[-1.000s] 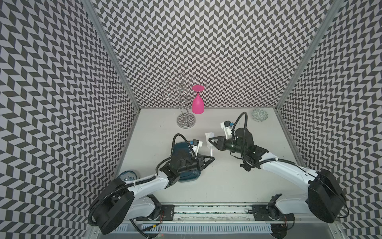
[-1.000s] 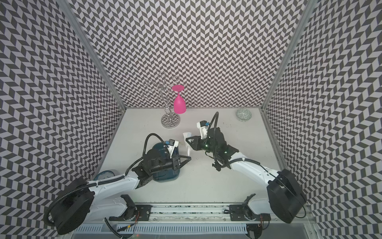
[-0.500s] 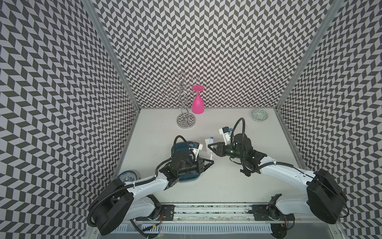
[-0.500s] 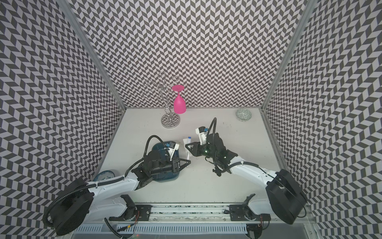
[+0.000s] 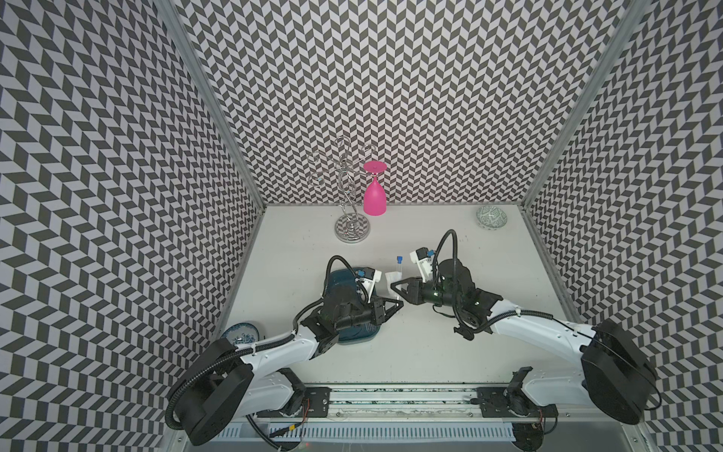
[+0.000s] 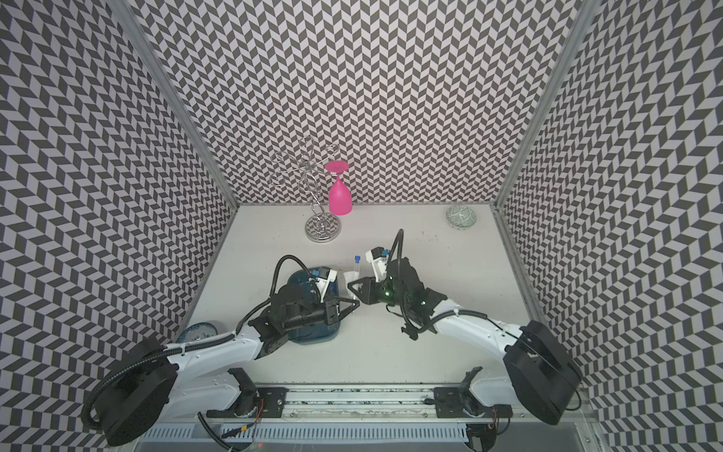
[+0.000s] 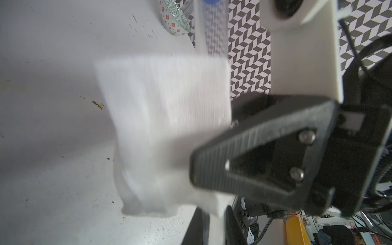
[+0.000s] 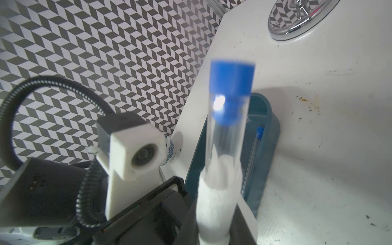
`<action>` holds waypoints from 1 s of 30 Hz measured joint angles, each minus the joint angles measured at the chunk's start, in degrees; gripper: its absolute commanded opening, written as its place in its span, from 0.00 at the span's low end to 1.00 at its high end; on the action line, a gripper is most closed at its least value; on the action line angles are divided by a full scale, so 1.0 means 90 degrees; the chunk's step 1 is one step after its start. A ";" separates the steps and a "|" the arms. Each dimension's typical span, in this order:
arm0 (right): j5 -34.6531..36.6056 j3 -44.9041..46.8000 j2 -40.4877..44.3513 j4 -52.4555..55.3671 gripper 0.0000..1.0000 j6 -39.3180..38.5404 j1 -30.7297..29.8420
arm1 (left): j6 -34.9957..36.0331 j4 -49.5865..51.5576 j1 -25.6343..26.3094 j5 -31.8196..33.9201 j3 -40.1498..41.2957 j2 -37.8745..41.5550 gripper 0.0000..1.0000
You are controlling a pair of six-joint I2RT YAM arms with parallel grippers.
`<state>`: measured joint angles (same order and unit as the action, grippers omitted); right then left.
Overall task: Wipe the exteriors of test tubes
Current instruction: Wipe the dirt from the test tube.
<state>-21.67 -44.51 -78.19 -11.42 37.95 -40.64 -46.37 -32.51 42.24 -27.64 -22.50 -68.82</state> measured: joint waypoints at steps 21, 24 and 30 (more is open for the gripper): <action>-0.0117 0.0680 0.0134 -0.0474 0.20 0.0131 -0.0335 | 0.0017 0.0299 0.0007 -0.0063 -0.0002 -0.0024 0.17; -0.0032 0.0899 0.0199 -0.0515 0.20 0.0265 -0.0520 | 0.0024 0.0330 -0.0019 -0.0095 0.0000 -0.0083 0.17; 0.0068 0.0950 0.0299 -0.0542 0.16 0.0359 -0.0549 | 0.0034 0.0240 -0.0007 -0.0126 0.0000 -0.0109 0.19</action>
<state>-21.06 -35.97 -75.50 -16.29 41.19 -45.58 -46.06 -30.35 42.17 -28.77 -22.50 -69.80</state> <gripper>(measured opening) 0.173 0.174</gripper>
